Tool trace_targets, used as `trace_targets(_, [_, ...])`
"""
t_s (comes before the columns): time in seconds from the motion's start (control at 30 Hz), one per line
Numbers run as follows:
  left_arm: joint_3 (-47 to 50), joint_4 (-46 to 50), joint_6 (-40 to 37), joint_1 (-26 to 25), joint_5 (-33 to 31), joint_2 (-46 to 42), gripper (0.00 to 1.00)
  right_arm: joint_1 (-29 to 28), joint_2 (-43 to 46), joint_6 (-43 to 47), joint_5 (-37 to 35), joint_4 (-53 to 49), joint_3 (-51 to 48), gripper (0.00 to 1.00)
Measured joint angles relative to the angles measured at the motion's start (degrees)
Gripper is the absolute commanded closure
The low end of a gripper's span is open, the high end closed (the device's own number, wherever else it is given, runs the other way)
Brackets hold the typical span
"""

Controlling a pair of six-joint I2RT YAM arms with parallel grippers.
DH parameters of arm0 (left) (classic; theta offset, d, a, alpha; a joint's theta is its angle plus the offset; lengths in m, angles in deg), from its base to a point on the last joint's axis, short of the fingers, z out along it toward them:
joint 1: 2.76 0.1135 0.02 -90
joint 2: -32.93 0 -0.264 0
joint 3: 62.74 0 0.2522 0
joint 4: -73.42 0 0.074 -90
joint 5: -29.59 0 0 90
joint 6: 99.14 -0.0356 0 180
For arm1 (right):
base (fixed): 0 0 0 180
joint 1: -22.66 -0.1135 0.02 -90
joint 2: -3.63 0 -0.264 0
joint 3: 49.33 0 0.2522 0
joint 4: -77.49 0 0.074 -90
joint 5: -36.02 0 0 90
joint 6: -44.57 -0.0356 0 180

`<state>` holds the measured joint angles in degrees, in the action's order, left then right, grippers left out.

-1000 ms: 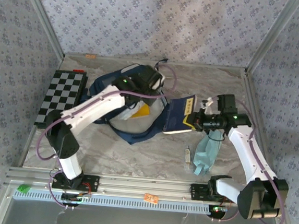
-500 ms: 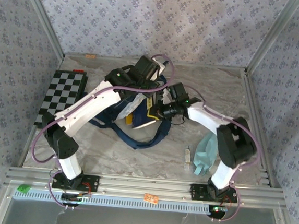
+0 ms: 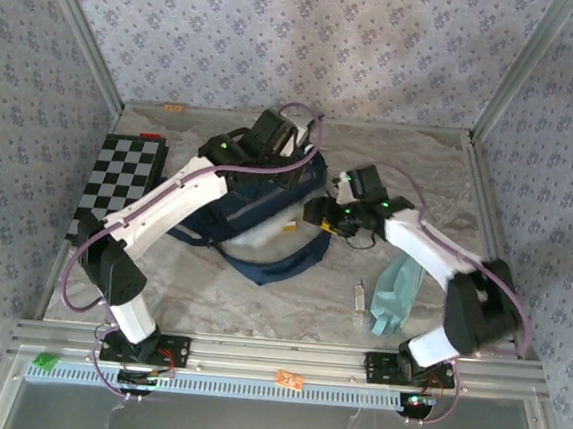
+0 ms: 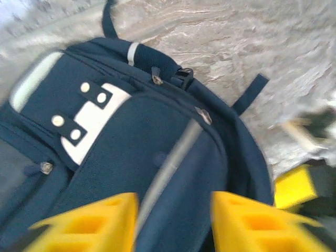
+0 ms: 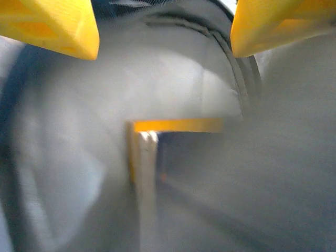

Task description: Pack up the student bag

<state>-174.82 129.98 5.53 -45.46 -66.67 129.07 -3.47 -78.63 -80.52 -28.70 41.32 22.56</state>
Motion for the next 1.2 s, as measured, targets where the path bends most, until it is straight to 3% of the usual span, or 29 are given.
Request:
trace_targets(0.17, [19.3, -6.2, 10.9, 6.4, 7.0, -13.4, 0.35, 1.4, 12.0, 0.7, -7.5, -9.4, -0.7, 0.26])
trace_targets(0.33, [37.6, -9.0, 21.8, 19.0, 10.8, -28.1, 0.35, -5.6, 9.7, 0.8, -7.2, -11.9, -0.8, 0.24])
trace_targets(0.47, [48.2, -12.8, 28.3, 28.1, 14.9, -28.8, 0.38, -14.3, 4.4, -1.9, -7.3, -10.3, -0.8, 0.24])
trace_targets(0.63, [55.0, -18.6, 34.7, 35.0, 20.2, -21.4, 0.44, -20.7, -0.4, -6.5, -9.3, -5.8, -0.8, 0.24])
trace_targets(0.97, [57.4, -36.2, 43.3, 36.2, 27.6, -9.3, 0.75, -18.5, -7.5, -9.3, -11.2, 2.0, -1.0, 0.24])
trace_targets(1.2, [57.7, -46.2, 50.6, 31.2, 28.3, -5.9, 1.00, -8.5, -13.3, -4.4, -14.4, 2.3, 3.6, 0.22])
